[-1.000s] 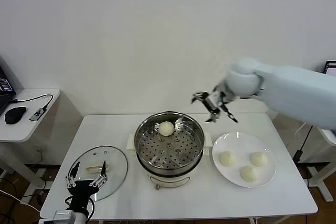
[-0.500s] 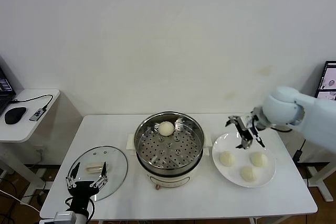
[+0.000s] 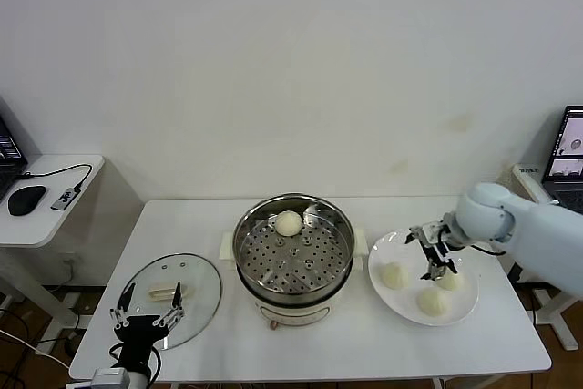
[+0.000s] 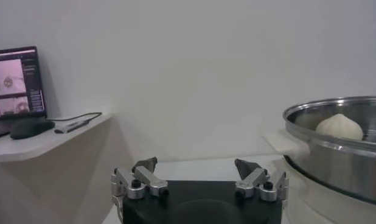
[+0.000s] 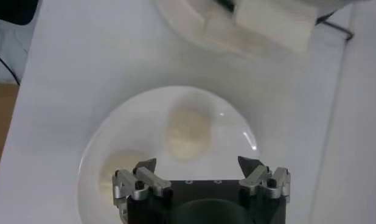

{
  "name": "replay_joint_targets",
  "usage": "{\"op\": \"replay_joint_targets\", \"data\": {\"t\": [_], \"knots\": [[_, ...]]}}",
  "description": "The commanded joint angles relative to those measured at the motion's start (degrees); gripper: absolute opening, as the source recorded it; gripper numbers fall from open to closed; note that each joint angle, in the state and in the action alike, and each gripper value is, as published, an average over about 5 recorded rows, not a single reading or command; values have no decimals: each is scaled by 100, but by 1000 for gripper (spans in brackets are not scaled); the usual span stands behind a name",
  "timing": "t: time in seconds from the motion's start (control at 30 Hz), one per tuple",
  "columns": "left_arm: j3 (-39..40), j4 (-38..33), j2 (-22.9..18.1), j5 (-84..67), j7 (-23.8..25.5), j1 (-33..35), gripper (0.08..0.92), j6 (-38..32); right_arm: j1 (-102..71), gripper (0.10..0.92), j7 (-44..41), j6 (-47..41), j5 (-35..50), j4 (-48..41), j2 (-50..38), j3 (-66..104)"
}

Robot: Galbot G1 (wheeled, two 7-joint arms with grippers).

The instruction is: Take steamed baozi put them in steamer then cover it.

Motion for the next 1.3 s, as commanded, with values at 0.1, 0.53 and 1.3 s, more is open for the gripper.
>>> {"op": "replay_joint_targets", "data": {"t": [0.1,0.53,1.3], "knots": [[-14,13,4,2,5,5,823,2,-809,823,16,65,-207,-640,455,530],[-34,82,8,3,5,-39,823,-11,-970,812,130,22,-315,-950,768,607],[5,12,-27,30,-4,-23,823,-24,-1162,570,131,-60,-469,-1100,929,832]]}}
